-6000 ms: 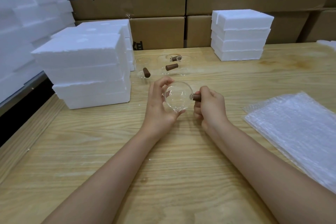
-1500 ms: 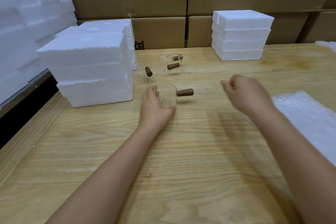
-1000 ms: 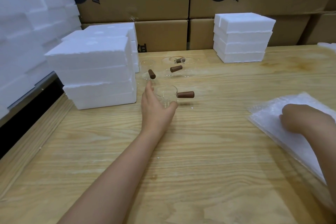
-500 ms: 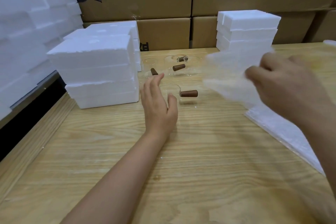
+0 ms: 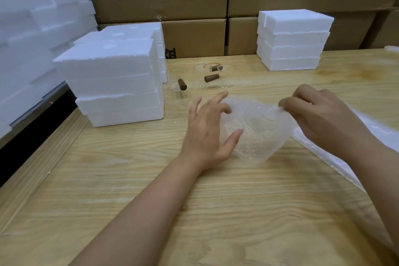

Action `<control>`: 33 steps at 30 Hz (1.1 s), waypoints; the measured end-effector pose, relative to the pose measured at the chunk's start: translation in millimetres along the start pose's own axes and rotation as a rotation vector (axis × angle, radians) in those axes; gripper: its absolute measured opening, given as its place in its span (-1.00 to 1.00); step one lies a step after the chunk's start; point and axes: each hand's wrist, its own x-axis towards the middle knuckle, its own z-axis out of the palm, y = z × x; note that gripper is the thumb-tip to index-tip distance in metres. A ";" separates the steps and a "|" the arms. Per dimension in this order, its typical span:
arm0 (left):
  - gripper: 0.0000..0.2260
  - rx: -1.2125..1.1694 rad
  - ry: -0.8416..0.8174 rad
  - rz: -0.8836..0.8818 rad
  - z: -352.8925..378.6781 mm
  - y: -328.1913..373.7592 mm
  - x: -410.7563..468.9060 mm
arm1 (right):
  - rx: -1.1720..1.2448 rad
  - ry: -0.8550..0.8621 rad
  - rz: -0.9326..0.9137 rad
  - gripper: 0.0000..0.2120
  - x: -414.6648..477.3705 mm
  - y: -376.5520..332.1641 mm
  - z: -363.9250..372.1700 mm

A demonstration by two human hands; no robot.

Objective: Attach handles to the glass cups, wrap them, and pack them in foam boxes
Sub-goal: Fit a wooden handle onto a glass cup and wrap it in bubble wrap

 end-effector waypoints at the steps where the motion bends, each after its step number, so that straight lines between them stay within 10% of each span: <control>1: -0.69 -0.042 -0.004 -0.004 0.9 1.6 -0.1 | 0.019 0.000 0.014 -0.82 -0.3 1.6 -0.9; 10: -0.67 -0.041 -0.204 0.265 0.8 14.4 -0.1 | 0.476 0.026 0.374 -0.80 40.0 -16.2 -14.4; 21: -0.64 0.000 -0.301 0.342 2.8 7.8 0.9 | -0.060 -0.774 0.082 -0.61 118.1 -49.5 53.3; 33: -0.65 0.200 -0.328 0.350 2.5 5.6 3.2 | -0.004 -0.605 0.158 -0.84 123.5 -55.6 72.0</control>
